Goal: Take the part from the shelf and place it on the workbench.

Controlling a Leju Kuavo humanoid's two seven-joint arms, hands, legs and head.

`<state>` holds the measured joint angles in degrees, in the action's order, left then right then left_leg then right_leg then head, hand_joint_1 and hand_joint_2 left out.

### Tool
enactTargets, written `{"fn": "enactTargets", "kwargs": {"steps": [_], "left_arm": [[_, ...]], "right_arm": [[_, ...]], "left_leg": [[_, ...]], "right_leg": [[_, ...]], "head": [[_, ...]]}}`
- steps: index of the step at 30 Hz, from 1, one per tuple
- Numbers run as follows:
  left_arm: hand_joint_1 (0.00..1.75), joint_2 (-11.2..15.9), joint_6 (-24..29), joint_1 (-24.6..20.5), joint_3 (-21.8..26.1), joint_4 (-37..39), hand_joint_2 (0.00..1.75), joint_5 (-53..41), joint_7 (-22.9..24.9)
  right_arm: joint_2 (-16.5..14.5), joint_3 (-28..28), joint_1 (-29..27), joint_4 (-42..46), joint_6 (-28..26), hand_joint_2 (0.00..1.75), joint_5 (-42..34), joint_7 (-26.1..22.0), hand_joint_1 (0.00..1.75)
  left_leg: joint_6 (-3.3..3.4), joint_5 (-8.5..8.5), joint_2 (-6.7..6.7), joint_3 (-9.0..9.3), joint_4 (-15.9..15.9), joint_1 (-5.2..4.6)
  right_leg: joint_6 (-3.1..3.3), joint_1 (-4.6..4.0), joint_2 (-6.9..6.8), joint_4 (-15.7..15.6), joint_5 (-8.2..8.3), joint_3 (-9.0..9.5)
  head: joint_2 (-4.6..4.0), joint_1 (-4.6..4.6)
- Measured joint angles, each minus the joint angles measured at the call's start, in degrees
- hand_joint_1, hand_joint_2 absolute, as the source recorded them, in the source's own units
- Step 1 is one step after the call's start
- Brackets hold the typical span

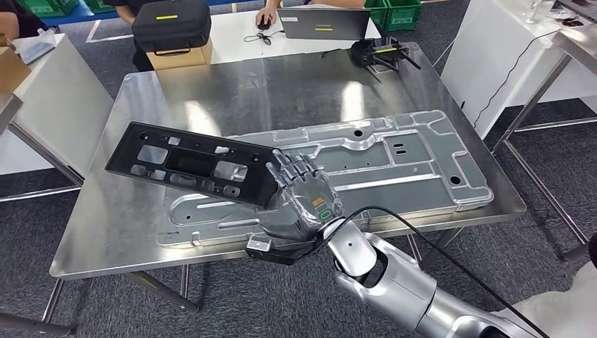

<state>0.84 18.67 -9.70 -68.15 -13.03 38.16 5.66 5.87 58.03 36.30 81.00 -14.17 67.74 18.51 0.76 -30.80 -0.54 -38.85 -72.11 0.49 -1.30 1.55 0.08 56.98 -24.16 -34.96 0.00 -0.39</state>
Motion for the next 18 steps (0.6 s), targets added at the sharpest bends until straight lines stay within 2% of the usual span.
{"fn": "enactTargets", "kwargs": {"steps": [2, 3, 4, 5, 7, 8, 9, 10, 12, 13, 14, 15, 16, 17, 18], "left_arm": [[0.0, 0.0, 0.0, -0.12, 0.0, 0.0, 0.0, -0.03, 0.0], [0.0, 0.01, 0.01, -0.24, 0.0, 0.0, 0.0, -0.08, 0.0], [0.0, 0.01, 0.01, -0.34, 0.0, 0.0, 0.0, -0.13, 0.0], [0.0, 0.01, 0.02, -0.43, 0.0, 0.0, 0.0, -0.19, 0.0], [0.0, -0.03, 0.02, -0.53, 0.0, 0.0, 0.0, -0.31, 0.03], [0.0, -0.05, 0.02, -0.61, 0.0, 0.0, 0.0, -0.37, 0.05], [0.0, -0.08, 0.03, -0.72, 0.0, 0.0, 0.0, -0.44, 0.09], [0.0, -0.09, 0.04, -0.8, 0.0, 0.0, 0.0, -0.49, 0.12], [0.0, -0.08, 0.1, -0.88, 0.0, 0.0, 0.0, -0.57, 0.15], [0.0, -0.08, 0.14, -0.86, 0.0, 0.0, 0.0, -0.59, 0.15], [0.0, -0.09, 0.17, -0.85, 0.0, 0.0, 0.0, -0.62, 0.15], [0.0, -0.09, 0.2, -0.85, 0.0, 0.0, 0.0, -0.67, 0.15], [0.0, -0.09, 0.21, -0.85, 0.0, 0.0, 0.0, -0.73, 0.16], [0.0, -0.09, 0.22, -0.85, 0.0, 0.0, 0.0, -0.79, 0.16], [0.0, -0.09, 0.22, -0.87, 0.0, 0.0, 0.0, -0.83, 0.17]], "right_arm": [[0.02, -0.01, -0.01, 0.02, 0.01, 0.0, -0.01, 0.07, 0.0], [0.02, -0.02, 0.01, 0.04, 0.01, 0.0, -0.02, 0.09, 0.0], [0.01, -0.04, 0.02, 0.05, 0.01, 0.0, -0.02, 0.11, 0.0], [-0.01, -0.05, 0.05, 0.07, 0.01, 0.0, -0.03, 0.13, 0.0], [0.03, -0.07, 0.08, 0.07, 0.01, 0.0, -0.03, 0.15, 0.0], [0.08, -0.07, 0.1, 0.07, 0.01, 0.0, -0.03, 0.18, 0.0], [0.15, -0.08, 0.12, 0.07, 0.01, 0.0, -0.04, 0.21, 0.0], [0.25, -0.09, 0.12, 0.07, 0.01, 0.0, -0.03, 0.3, 0.0], [0.45, -0.11, 0.07, 0.07, -0.04, 0.0, 0.13, 0.84, 0.0], [0.6, -0.15, -0.01, 0.07, -0.1, 0.0, 0.27, 1.31, 0.0], [0.78, -0.24, -0.09, 0.07, -0.17, 0.0, 0.4, 1.81, 0.0], [0.97, -0.38, -0.13, 0.07, -0.22, 0.0, 0.49, 2.25, 0.0], [1.16, -0.62, -0.14, 0.07, -0.3, 0.0, 0.51, 2.56, 0.0], [1.33, -0.92, -0.11, 0.09, -0.37, 0.0, 0.49, 2.74, 0.0], [1.45, -1.26, -0.05, 0.17, -0.46, 0.0, 0.43, 2.85, 0.0]], "left_leg": [[0.72, 2.49, 0.08, 5.76, 7.81, -0.15], [1.05, 2.87, 0.13, 8.5, 12.16, -0.35], [1.31, 2.99, 0.2, 10.35, 15.27, -0.59], [1.48, 2.86, 0.26, 11.2, 16.98, -0.85], [1.87, 3.76, 0.24, 10.91, 17.71, -0.94], [2.19, 4.43, 0.2, 10.64, 18.14, -0.84], [2.63, 5.26, 0.13, 10.19, 18.51, -0.71], [3.01, 6.09, 0.07, 9.64, 18.83, -0.6], [3.52, 7.33, 0.01, 8.26, 18.83, -0.91], [3.61, 7.88, 0.01, 7.56, 18.78, -1.06], [3.68, 8.45, 0.01, 6.82, 18.71, -1.19], [3.69, 8.99, 0.01, 6.06, 18.6, -1.28], [3.64, 9.47, 0.02, 5.34, 18.44, -1.35], [3.56, 9.89, 0.03, 4.71, 18.2, -1.39], [3.4, 10.24, 0.04, 4.13, 17.9, -1.5]], "right_leg": [[-0.26, -0.05, 0.02, 0.0, 0.92, -0.98], [-0.5, -0.07, 0.01, -0.01, 1.35, -1.29], [-0.81, -0.05, -0.02, -0.15, 1.83, -1.45], [-1.18, 0.02, -0.06, -0.35, 2.33, -1.52], [-1.99, 0.12, -0.09, -0.92, 3.26, -1.62], [-2.31, 0.07, -0.07, -0.78, 2.91, -1.91], [-2.49, -0.03, -0.05, 0.31, 1.41, -2.52], [-2.59, -0.12, -0.03, 2.59, -1.01, -3.39], [-2.62, -0.23, -0.02, 9.86, -6.49, -5.38], [-2.65, -0.27, -0.02, 13.14, -7.8, -5.92], [-2.63, -0.32, -0.02, 14.94, -7.84, -5.72], [-2.55, -0.37, -0.02, 14.76, -6.82, -4.57], [-2.39, -0.43, -0.03, 12.39, -5.25, -2.35], [-2.13, -0.52, -0.03, 8.54, -4.05, 0.65], [-1.85, -0.69, -0.06, 4.09, -3.65, 3.73]], "head": [[0.0, 0.0], [0.0, 0.01], [0.0, 0.04], [0.0, 0.03], [0.0, 0.05], [0.0, 0.05], [0.0, 0.13], [0.0, 0.2], [0.0, 0.29], [0.0, 0.3], [0.0, 0.3], [0.0, 0.31], [0.0, 0.31], [0.0, 0.31], [0.0, 0.31]]}}
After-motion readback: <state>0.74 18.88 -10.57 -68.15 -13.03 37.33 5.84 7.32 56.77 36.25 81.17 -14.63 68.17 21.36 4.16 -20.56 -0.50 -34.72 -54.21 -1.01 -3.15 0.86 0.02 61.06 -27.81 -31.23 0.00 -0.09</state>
